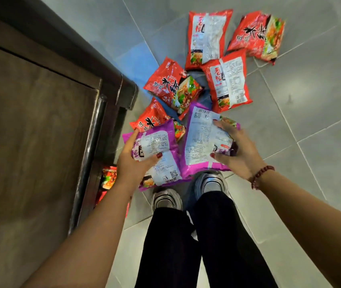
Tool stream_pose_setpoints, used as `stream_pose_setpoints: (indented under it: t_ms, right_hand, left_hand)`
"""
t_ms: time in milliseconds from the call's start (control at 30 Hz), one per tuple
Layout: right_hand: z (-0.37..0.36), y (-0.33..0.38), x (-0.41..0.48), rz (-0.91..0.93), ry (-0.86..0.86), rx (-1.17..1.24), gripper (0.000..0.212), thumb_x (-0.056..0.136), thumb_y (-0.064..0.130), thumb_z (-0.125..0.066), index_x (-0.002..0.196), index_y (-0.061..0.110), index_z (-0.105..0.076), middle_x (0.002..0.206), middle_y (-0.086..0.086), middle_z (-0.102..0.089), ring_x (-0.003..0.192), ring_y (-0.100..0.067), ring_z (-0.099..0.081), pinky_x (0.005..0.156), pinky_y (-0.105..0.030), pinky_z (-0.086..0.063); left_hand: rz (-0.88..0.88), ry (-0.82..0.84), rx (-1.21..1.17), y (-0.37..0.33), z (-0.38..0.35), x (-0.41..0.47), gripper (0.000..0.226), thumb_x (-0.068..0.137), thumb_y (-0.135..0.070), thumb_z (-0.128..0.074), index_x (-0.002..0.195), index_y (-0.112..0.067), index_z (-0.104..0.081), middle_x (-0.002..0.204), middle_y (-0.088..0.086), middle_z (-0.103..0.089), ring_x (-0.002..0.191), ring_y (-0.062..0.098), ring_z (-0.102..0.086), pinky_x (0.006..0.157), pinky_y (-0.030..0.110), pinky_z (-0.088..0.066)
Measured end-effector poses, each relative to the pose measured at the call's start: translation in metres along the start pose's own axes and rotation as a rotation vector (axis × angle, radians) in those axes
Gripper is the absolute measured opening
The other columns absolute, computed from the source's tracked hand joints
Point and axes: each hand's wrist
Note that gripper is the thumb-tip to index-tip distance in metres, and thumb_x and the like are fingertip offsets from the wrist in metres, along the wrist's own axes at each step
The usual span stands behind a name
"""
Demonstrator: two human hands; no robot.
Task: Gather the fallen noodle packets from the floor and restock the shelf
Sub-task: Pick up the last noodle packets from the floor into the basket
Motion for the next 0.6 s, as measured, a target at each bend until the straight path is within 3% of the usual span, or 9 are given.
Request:
stream_pose_setpoints:
  t_ms: [33, 100, 200, 300, 400, 500, 600]
  right_hand:
    - [0.006, 0.017, -0.015, -0.006, 0.026, -0.004, 0.081, 0.068, -0.014, -0.076, 0.115, 0.045, -0.047, 0.135, -0.01, -0.042, 0.118, -0.024, -0.053, 0.089, -0.021, -0.053]
    - [0.026, 0.053, -0.047, -0.009, 0.073, 0.02, 0.079, 0.07, -0.005, -0.079, 0.115, 0.052, -0.049, 0.133, -0.012, -0.046, 0.114, -0.025, -0.058, 0.089, -0.029, -0.054]
    - [0.06, 0.117, -0.1, 0.043, 0.117, 0.044, 0.07, 0.069, 0.015, -0.083, 0.126, 0.041, -0.053, 0.131, -0.011, -0.05, 0.112, -0.022, -0.061, 0.09, -0.037, -0.055]
    - [0.082, 0.18, -0.154, 0.042, 0.138, 0.109, 0.074, 0.07, -0.001, -0.08, 0.13, 0.033, -0.053, 0.136, -0.01, -0.05, 0.116, -0.017, -0.059, 0.091, -0.028, -0.052]
    - [0.089, 0.241, -0.205, 0.054, 0.196, 0.135, 0.077, 0.072, -0.016, -0.072, 0.13, 0.031, -0.051, 0.135, -0.004, -0.053, 0.115, -0.013, -0.06, 0.089, -0.026, -0.052]
    - [0.092, 0.3, -0.251, 0.068, 0.186, 0.169, 0.08, 0.071, -0.025, -0.066, 0.128, 0.029, -0.049, 0.125, 0.009, -0.06, 0.109, -0.01, -0.063, 0.085, -0.026, -0.054]
    - [0.093, 0.342, -0.285, 0.11, 0.173, 0.172, 0.082, 0.071, -0.024, -0.066, 0.13, 0.03, -0.048, 0.123, 0.025, -0.06, 0.11, -0.007, -0.062, 0.087, -0.025, -0.052]
  left_hand:
    - [0.01, 0.024, -0.068, -0.017, 0.005, -0.015, 0.087, 0.07, -0.001, -0.084, 0.143, -0.031, -0.046, 0.127, -0.004, -0.063, 0.11, 0.007, -0.063, 0.082, 0.026, -0.057]
    - [0.02, 0.1, -0.178, -0.054, 0.017, -0.05, 0.083, 0.072, 0.005, -0.08, 0.14, -0.03, -0.048, 0.123, -0.004, -0.065, 0.105, 0.005, -0.066, 0.074, 0.021, -0.056]
    - [-0.03, 0.226, -0.238, -0.109, 0.035, -0.106, 0.076, 0.068, 0.001, -0.081, 0.129, -0.034, -0.052, 0.12, -0.003, -0.068, 0.107, 0.012, -0.067, 0.076, 0.023, -0.056]
    - [-0.059, 0.265, -0.307, -0.161, 0.055, -0.165, 0.076, 0.059, -0.006, -0.089, 0.12, -0.036, -0.055, 0.113, -0.006, -0.072, 0.106, 0.015, -0.068, 0.078, 0.026, -0.056]
    - [-0.034, 0.302, -0.419, -0.205, 0.077, -0.221, 0.082, 0.054, -0.015, -0.087, 0.126, -0.033, -0.052, 0.117, 0.002, -0.071, 0.107, 0.022, -0.067, 0.084, 0.038, -0.057]
    - [-0.016, 0.329, -0.481, -0.247, 0.105, -0.27, 0.086, 0.056, -0.01, -0.086, 0.131, -0.03, -0.049, 0.118, 0.007, -0.07, 0.109, 0.029, -0.066, 0.092, 0.049, -0.053]
    - [-0.11, 0.315, -0.422, -0.287, 0.132, -0.31, 0.089, 0.063, -0.004, -0.084, 0.14, -0.024, -0.043, 0.108, -0.004, -0.074, 0.1, 0.018, -0.07, 0.081, 0.036, -0.057]
Point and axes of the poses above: each hand's wrist, its own x-axis towards the middle knuckle, its own z-axis out of the back of the hand, y = z × x
